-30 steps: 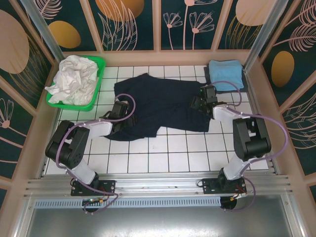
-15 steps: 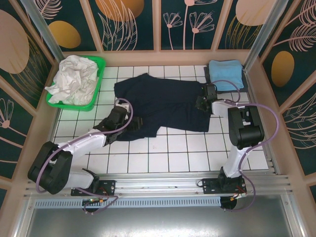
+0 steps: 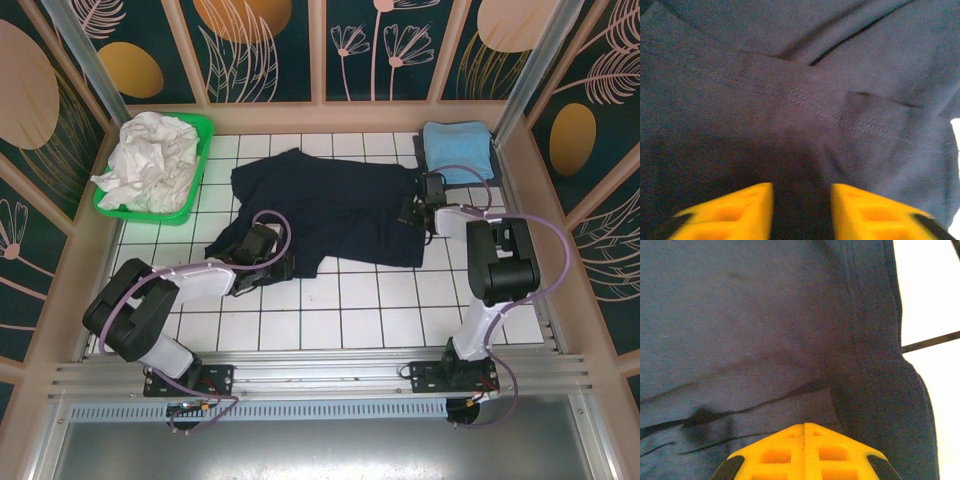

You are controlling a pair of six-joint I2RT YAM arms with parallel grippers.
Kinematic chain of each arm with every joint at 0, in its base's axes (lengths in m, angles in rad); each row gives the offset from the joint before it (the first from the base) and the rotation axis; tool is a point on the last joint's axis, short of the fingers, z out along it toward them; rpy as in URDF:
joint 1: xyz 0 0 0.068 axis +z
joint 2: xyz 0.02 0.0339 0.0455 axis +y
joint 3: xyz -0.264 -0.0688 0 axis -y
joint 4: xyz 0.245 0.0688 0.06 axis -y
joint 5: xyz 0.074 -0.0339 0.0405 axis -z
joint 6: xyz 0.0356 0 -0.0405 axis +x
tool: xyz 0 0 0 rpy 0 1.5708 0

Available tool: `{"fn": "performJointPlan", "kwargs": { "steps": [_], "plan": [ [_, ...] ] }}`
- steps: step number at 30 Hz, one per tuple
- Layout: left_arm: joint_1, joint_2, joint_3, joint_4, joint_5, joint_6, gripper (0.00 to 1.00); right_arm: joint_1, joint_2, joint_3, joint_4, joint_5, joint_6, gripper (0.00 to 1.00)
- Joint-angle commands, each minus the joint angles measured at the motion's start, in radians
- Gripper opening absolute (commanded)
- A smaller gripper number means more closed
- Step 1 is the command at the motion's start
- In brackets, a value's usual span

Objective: Fold and stack the t-shirts

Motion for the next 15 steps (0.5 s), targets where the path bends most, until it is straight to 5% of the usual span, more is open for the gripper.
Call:
{"fn": "performJointPlan", "kwargs": {
  "steps": [1,5,12,15],
  "plan": [
    [-0.001,-0.031,-0.021,-0.005,-0.049,-0.027,0.20,-0.004,-0.095,-0.006,-0.017,-0.012,-0.015,0.00],
    [-0.002,-0.177,-0.063,-0.012,-0.093,-0.049,0.00,-0.006,-0.164,-0.025,-0.054,0.003,-0.032,0.00],
    [-0.001,-0.327,-0.045,-0.107,-0.135,-0.039,0.00,-0.015,-0.231,-0.074,-0.038,0.001,-0.032,0.00],
    [-0.001,-0.341,-0.017,-0.156,-0.137,-0.053,0.00,-0.015,-0.156,-0.019,-0.087,-0.006,-0.037,0.21]
  ]
}}
